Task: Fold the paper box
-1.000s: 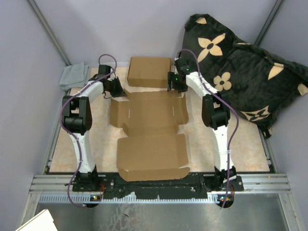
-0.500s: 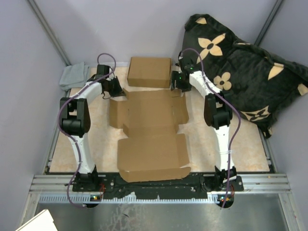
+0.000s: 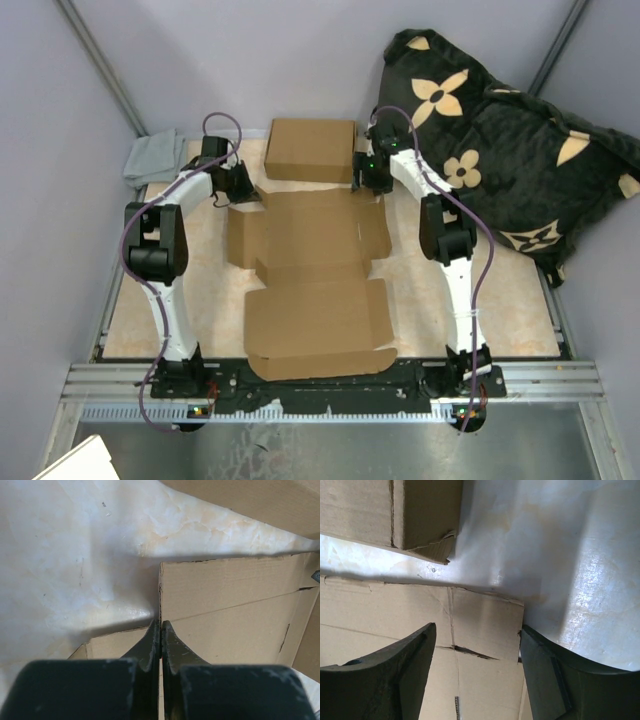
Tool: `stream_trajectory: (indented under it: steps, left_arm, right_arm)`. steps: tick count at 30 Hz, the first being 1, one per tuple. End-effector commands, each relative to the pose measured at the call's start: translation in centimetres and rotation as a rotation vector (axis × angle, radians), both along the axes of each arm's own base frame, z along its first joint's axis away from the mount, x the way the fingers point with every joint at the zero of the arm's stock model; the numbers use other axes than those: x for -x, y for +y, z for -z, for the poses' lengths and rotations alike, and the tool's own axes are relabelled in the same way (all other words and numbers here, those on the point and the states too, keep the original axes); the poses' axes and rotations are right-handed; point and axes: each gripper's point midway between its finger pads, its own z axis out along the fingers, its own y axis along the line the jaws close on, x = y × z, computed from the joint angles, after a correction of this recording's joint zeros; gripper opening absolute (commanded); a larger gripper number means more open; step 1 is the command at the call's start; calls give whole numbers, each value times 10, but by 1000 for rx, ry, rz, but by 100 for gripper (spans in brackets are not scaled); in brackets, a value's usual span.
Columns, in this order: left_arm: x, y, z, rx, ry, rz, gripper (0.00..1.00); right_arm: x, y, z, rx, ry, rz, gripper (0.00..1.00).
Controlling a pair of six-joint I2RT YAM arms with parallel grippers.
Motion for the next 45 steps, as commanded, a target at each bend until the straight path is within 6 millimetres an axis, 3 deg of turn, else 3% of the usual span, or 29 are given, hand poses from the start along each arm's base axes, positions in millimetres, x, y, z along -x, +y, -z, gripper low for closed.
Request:
stream_trajectory:
  steps: [1,5,9,19,32,36,43,45]
  left_arm:
    - [-1,-1,-12,-1,-35,17,0]
    - [-1,-1,-14,-1,-37,14,0]
    - [-2,-2,-18,3,-45,15,0]
    - [-4,-13,-31,19,-59,39,0]
    - [-1,-27,-36,25,-64,68,0]
    - [0,-33,-33,48,-61,80,0]
    - [-1,-39,-36,74,-73,94,3]
    - [-2,-37,-33,59,-69,87,3]
  right_arm:
    - [-7,3,-18,-13,-43,-21,66]
    - [-2,13,-34,-49,-81,-50,56]
    - [2,24,-52,-42,-131,-75,56]
    - [12,56,-70,-32,-163,-146,56]
    - [21,72,-105,-61,-221,-175,57]
    - [23,84,-97,-96,-199,-202,57]
    - [26,90,-60,-101,-128,-207,57]
    - [27,89,-62,-100,-131,-205,57]
